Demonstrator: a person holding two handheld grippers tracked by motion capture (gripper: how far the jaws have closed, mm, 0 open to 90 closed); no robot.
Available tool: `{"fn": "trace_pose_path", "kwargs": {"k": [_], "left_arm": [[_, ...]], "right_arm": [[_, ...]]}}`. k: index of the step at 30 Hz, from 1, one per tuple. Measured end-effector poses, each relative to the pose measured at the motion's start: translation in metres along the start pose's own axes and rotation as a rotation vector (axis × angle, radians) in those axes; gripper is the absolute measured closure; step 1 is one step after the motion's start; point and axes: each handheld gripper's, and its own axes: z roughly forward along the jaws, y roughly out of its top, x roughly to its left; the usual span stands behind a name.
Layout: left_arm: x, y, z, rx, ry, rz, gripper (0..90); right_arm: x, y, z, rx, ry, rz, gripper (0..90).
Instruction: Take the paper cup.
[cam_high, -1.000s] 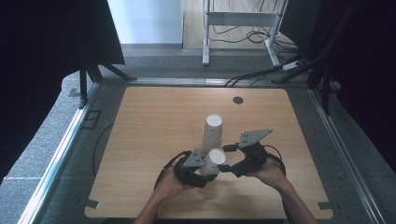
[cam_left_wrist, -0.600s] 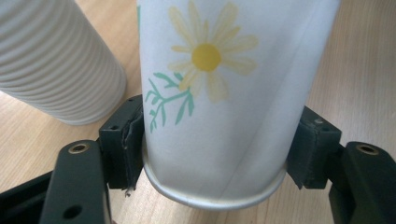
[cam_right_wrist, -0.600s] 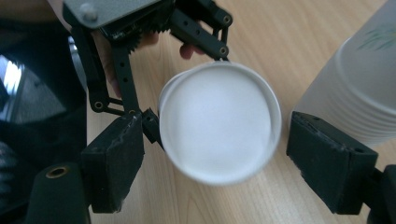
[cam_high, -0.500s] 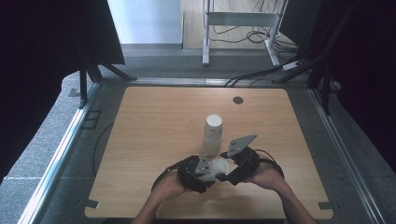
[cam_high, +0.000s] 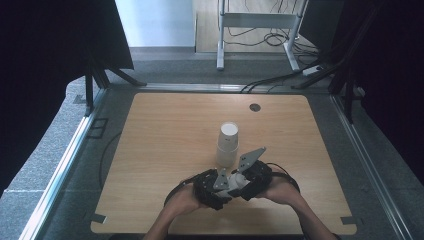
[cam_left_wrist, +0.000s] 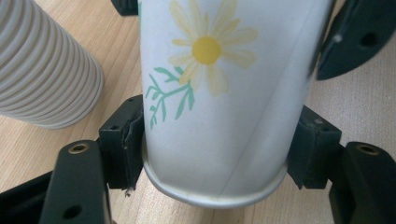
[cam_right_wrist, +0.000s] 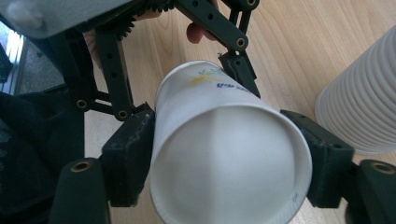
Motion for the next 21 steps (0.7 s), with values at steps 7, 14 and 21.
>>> {"fn": "trace_pose_path", "kwargs": {"k": [7,14,21], "left_arm": [[0.001,0.000,0.001,-0.010,-0.012,-0.009,29.3],[0.008,-0.003,-0.004,-0.090,-0.046,-0.064,18.1],[0.018,-0.009,-0.017,-0.223,-0.097,-0.139,11.4]], "right_arm": [[0.000,0.000,-0.001,-0.005,0.007,0.004,33.7],[-0.002,-0.002,-0.008,-0.044,0.020,0.023,35.7],[-0.008,-0.006,-0.022,-0.132,0.026,0.043,36.1]]}}
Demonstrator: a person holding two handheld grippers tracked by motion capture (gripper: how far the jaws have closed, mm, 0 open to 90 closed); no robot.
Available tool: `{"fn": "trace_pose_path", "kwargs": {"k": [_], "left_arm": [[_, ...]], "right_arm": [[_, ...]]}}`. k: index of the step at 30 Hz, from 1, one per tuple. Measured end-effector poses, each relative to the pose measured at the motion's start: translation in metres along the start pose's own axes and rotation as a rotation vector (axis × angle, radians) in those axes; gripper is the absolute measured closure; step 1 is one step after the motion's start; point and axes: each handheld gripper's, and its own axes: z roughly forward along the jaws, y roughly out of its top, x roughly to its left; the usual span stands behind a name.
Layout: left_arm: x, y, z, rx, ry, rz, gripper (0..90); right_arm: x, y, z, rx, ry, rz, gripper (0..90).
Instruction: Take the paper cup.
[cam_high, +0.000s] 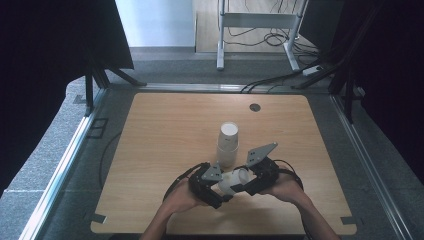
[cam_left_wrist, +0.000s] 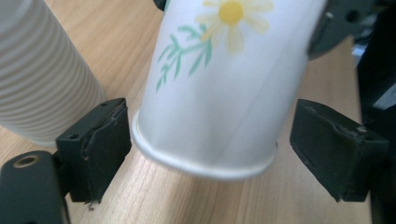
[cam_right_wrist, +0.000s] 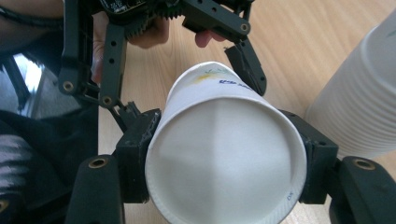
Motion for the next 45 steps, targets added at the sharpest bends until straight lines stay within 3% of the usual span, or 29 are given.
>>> {"fn": "trace_pose_path", "kwargs": {"k": [8,19,32,45], "left_arm": [[0.005,-0.003,-0.014,-0.132,-0.038,-0.027,13.1],[0.006,-0.006,-0.014,-0.175,-0.062,-0.020,15.0],[0.005,-0.008,-0.010,-0.193,-0.088,-0.003,27.4],[0.005,-0.009,-0.008,-0.175,-0.096,-0.003,32.5]], "right_arm": [[-0.008,-0.008,-0.014,-0.119,0.021,0.033,36.1],[-0.009,-0.016,-0.017,-0.222,0.062,0.005,36.2],[-0.008,-0.017,-0.016,-0.241,0.098,-0.029,36.1],[-0.010,-0.018,-0.015,-0.208,0.110,-0.037,35.1]]}}
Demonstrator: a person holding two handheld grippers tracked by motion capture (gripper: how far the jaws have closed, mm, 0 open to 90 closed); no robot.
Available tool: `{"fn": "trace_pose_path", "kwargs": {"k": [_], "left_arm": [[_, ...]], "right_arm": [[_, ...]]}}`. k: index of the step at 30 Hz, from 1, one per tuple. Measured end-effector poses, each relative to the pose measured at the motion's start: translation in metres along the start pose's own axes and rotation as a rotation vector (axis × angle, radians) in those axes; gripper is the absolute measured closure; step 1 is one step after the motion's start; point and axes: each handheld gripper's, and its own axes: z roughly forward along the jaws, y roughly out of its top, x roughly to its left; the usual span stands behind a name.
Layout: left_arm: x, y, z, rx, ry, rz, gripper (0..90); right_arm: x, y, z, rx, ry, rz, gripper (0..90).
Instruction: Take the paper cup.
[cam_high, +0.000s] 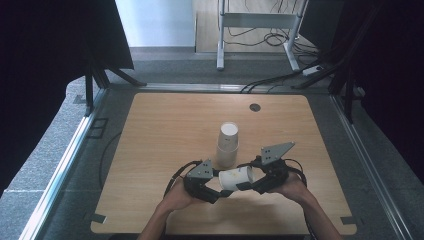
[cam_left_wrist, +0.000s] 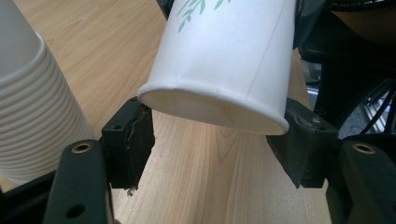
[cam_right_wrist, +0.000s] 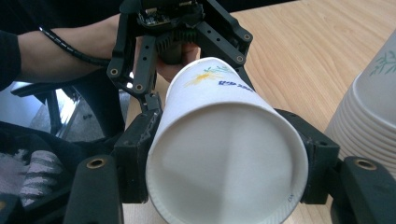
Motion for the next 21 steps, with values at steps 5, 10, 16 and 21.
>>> {"fn": "trace_pose_path", "kwargs": {"k": [5,10,16,21], "left_arm": [[0.001,-0.001,0.000,-0.007,0.000,-0.013,33.4],[0.003,0.000,-0.002,-0.010,0.006,-0.019,33.9],[0.003,0.003,-0.005,0.025,0.021,-0.011,34.1],[0.004,0.008,-0.009,0.066,0.037,-0.007,34.1]], "right_arm": [[-0.001,0.000,0.001,0.012,-0.008,0.010,33.3],[-0.001,0.001,0.001,0.018,-0.019,0.012,28.5],[-0.001,0.004,-0.004,0.021,-0.055,0.009,23.3],[0.000,0.007,-0.009,0.036,-0.101,-0.006,18.4]]}}
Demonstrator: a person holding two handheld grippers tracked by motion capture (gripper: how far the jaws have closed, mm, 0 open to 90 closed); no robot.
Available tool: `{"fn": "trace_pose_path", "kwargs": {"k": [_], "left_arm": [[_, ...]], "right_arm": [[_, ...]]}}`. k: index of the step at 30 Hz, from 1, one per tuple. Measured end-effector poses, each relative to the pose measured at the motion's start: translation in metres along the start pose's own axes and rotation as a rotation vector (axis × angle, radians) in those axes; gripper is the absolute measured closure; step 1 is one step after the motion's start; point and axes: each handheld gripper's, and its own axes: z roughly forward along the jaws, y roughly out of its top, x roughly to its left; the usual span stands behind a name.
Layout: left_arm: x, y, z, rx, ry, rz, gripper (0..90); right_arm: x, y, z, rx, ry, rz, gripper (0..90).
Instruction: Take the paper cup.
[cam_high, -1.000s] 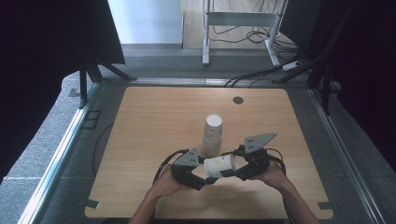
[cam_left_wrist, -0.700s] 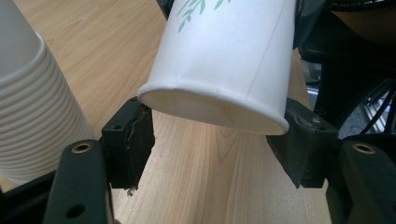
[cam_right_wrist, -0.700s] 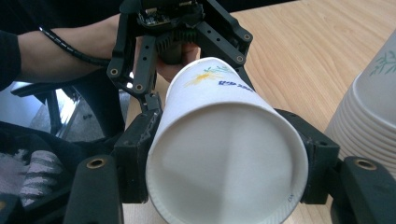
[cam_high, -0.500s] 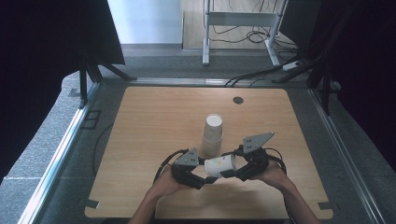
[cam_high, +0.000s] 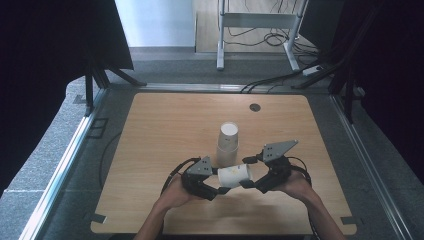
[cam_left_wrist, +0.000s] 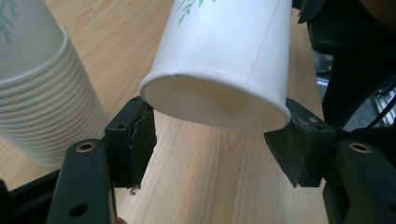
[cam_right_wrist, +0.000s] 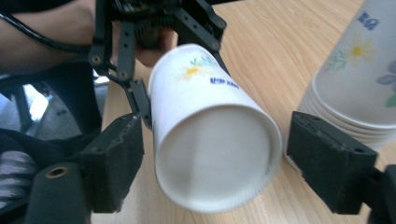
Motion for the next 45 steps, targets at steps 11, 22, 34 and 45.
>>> {"fn": "trace_pose_path", "kwargs": {"k": [11,22,34,45], "left_arm": [[0.004,0.013,-0.008,0.166,0.032,0.039,33.9],[0.003,0.035,-0.007,0.351,0.058,0.128,33.9],[-0.001,0.052,0.003,0.456,0.062,0.196,34.0],[-0.004,0.057,0.013,0.518,0.070,0.228,34.0]], "right_arm": [[0.003,-0.001,-0.002,0.122,-0.100,-0.047,13.5],[0.011,0.005,0.007,0.228,-0.120,-0.122,13.6],[0.015,0.011,0.028,0.348,-0.124,-0.177,16.3],[0.015,0.012,0.043,0.417,-0.105,-0.189,24.7]]}}
